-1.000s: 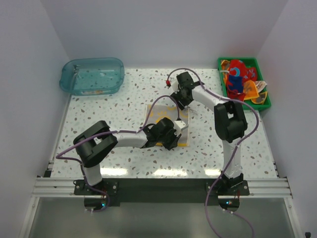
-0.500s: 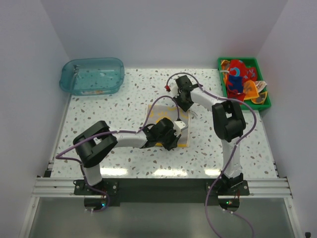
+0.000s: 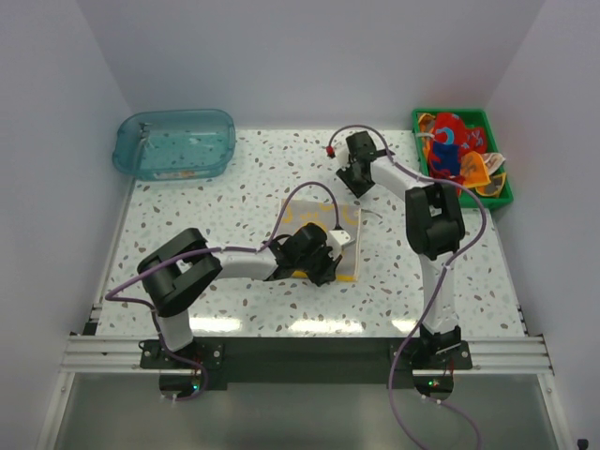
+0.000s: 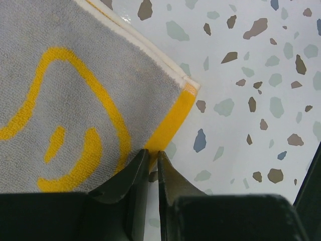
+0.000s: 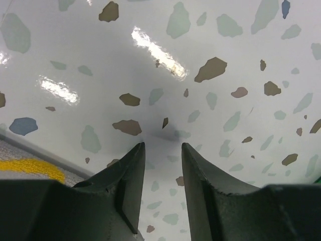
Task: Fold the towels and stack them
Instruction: Fold the towel
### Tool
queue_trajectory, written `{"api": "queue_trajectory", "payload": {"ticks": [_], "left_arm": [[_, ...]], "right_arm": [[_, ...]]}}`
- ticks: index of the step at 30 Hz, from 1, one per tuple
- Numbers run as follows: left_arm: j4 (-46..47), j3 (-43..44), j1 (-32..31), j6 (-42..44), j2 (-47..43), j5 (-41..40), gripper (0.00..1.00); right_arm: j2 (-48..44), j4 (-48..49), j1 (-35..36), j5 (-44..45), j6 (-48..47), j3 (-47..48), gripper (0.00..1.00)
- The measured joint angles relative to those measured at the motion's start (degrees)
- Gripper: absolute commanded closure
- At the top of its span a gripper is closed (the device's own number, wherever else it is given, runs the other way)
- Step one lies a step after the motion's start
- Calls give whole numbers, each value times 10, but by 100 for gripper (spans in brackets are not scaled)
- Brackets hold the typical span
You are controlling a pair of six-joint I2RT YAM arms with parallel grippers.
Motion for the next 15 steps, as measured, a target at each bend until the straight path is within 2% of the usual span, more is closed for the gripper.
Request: {"api": "queue_trajectory", "payload": {"ticks": [5,8,11,15], "left_arm": [[-6,4,0,0,0,3,77],[-34,19,-1,-1,0,7,71],[-71,36,-2,-2,-2,11,58],[-129,54,0,-2,-28,4,50]], "right_arm": [[0,-2,-7,-12,10,5,52],[-4,-5,-10,-29,24,4,42],[-16,-19,-10,-53,34,1,41],[-37,-38,-11,-77,37,0,42]]}}
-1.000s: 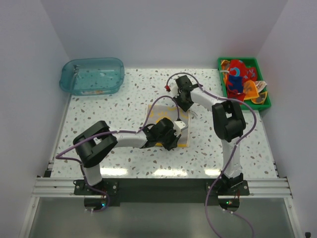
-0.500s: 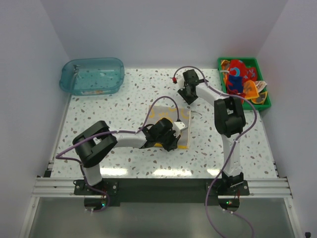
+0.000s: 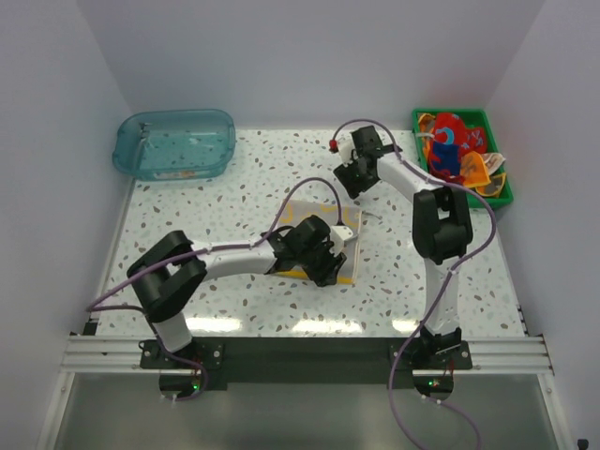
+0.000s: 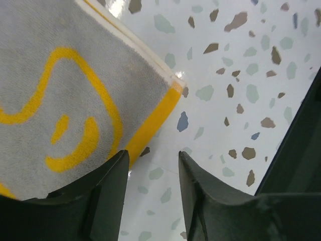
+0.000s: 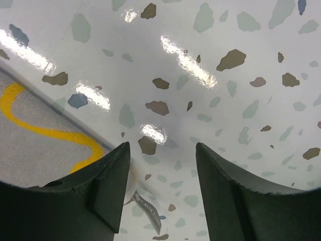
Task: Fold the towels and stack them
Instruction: Fold the towel
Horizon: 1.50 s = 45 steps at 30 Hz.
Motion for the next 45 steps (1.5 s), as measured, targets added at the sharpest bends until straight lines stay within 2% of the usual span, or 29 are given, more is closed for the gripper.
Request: {"api": "queue_trajectory", "payload": {"ticks": [3,7,11,19,20,23,28,32,33,37,41,42,45], "left_arm": [[-31,19,15,2,-36,-1,37],[-53,47,87,14,-79,-7,34],[-80,84,170,52,-78,-32,33],[-161,240,280,178,55,-31,36],[-170,258,288,196,70,-29,39],[-189,294,301,246,101,-25,45],[-244,373,312,318,158,1,41],[-268,396,318,355,182,21,41],[-274,400,319,361,187,25,41],[-287,409,322,377,207,41,41],[-297,422,323,386,228,60,41],[-299,428,322,388,234,66,41],[-303,442,322,392,249,76,41]], "right_arm": [[-14,-17,-6,-23,-1,0,44],[-21,-47,-18,-50,-10,0,46],[-21,-92,-24,-80,-25,2,47],[-20,-138,-23,-99,-54,9,48],[-19,-143,-23,-102,-56,11,48],[-13,-151,-21,-106,-61,21,48],[7,-161,-18,-107,-70,31,50],[24,-170,-17,-108,-75,37,53],[26,-172,-16,-108,-76,37,58],[36,-178,-14,-109,-82,42,65],[45,-180,-14,-109,-88,43,82],[47,-180,-13,-109,-90,43,90],[48,-183,-13,-111,-97,46,100]]}}
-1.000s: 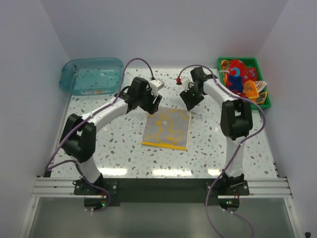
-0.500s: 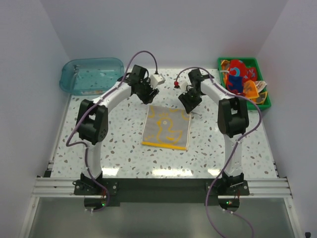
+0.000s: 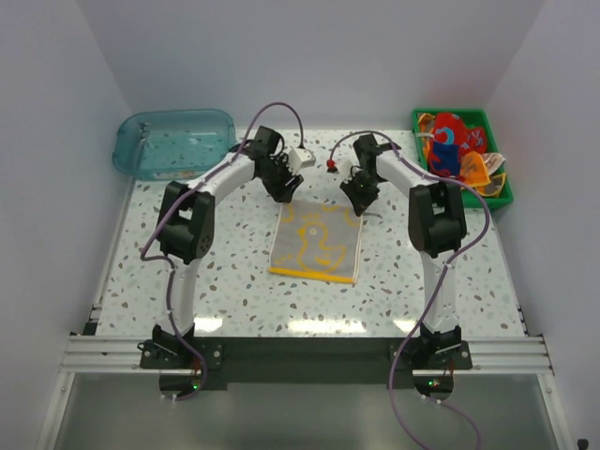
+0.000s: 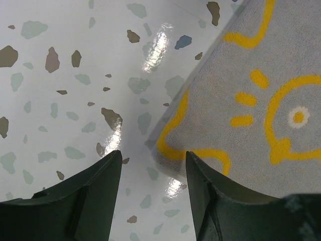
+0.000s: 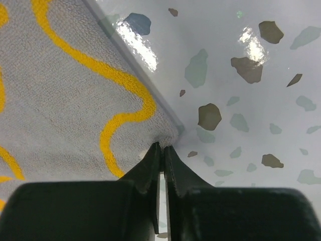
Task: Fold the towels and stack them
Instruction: Fold the towel
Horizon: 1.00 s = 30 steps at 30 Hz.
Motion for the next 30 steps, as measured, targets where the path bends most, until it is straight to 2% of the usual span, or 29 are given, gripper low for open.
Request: {"api": "queue_trajectory", "payload": {"ticks": [9,18,22,30], "left_arm": [[-27,35,0,14,33,27,43],[-39,43,1,19,63,36,61],[-38,44,1,24,67,39,65],[-38,46,5,24,70,57,61]], "right_arm": [[0,-2,0,-4,-18,0,100],[0,-2,0,-4,-20,0,100],[0,-1,0,-4,-21,-1,100],[0,0,0,-4,-21,-2,100]]}}
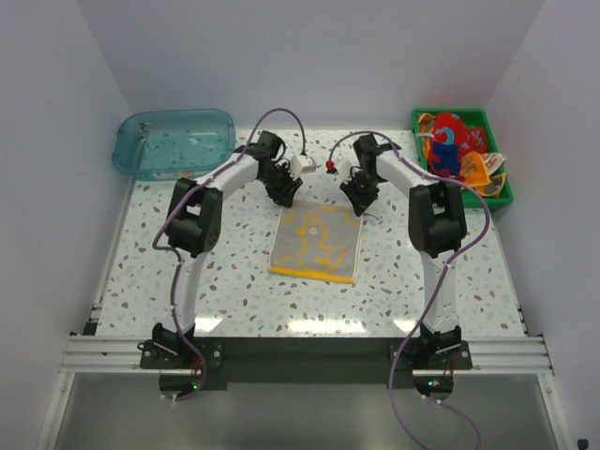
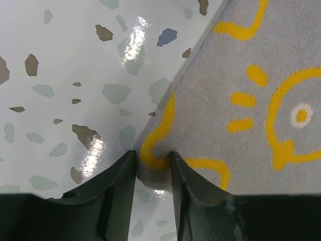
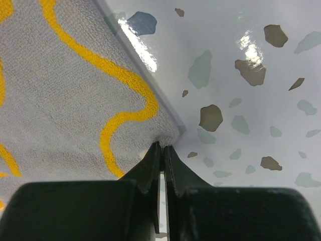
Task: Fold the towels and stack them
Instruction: Fold the towel
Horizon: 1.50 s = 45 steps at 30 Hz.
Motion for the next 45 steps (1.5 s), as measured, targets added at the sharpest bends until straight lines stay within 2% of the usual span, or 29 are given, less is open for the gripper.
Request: {"api": "queue_trajectory", "payload": {"ticks": [6,7,11,20,24,28,34,40,45], "left_arm": [[4,2,2,0,5,14,67],[5,4,3,0,6,17,77],[11,6,4,-1,10,25,100],[12,10,9,-2,10,24,100],[27,6,18,-24,-16,-32,100],[66,0,25,-42,-90,-94,100],[164,-66,26,-75,-276,-143,100],[238,-200,15,-122,-433,-153,100],[245,-334,-9,-158,-532,-162,100]], "right_arm": [[0,0,0,0,0,0,100],[0,0,0,0,0,-1,100],[0,1,0,0,0,-1,100],[-1,2,0,15,0,21,100],[-23,24,1,30,2,55,100],[-73,47,5,37,2,108,100],[-187,75,11,45,2,131,100],[-307,94,25,18,1,38,100],[-366,56,33,-23,-5,-29,100]]}}
